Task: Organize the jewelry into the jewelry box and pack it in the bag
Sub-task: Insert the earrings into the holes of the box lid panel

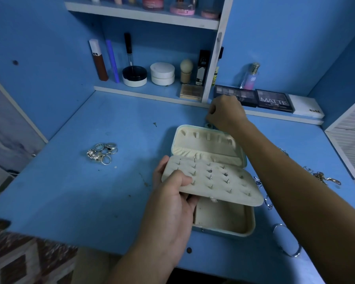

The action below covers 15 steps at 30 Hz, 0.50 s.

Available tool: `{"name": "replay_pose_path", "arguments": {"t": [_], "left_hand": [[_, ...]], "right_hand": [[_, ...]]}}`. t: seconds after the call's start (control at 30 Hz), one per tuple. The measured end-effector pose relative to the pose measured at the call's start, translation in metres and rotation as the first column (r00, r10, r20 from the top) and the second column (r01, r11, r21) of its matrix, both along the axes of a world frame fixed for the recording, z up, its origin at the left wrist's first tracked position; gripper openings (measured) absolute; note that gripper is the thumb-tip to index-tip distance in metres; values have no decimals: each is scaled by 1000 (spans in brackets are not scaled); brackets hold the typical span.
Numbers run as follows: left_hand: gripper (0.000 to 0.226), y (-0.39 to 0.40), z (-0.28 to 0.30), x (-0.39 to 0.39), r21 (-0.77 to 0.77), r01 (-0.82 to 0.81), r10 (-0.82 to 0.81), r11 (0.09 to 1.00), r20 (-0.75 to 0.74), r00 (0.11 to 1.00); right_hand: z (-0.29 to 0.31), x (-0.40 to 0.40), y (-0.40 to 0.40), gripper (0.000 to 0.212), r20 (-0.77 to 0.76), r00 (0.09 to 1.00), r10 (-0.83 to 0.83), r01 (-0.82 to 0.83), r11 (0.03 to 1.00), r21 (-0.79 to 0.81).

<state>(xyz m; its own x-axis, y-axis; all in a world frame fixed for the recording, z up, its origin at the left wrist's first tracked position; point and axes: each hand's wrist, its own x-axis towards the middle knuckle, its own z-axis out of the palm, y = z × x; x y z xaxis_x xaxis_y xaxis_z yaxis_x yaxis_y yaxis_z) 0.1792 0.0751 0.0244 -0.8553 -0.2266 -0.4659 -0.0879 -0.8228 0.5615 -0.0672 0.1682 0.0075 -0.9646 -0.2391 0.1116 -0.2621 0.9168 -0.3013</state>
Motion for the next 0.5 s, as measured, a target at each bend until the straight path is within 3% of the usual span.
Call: {"name": "replay_pose_path", "arguments": {"t": [0.07, 0.27, 0.5], "left_hand": [[52, 0, 0, 0, 1, -2, 2, 1000, -5, 1000], [52, 1, 0, 0, 7, -15, 15, 1000, -1, 1000], [53, 1, -1, 0, -4, -12, 12, 1000, -3, 1000]], "right_hand": [[2, -1, 2, 2, -8, 999, 43, -42, 997, 65], [4, -3, 4, 26, 14, 989, 150, -151, 977, 151], [5, -7, 23, 23, 56, 993, 108, -103, 991, -86]]}}
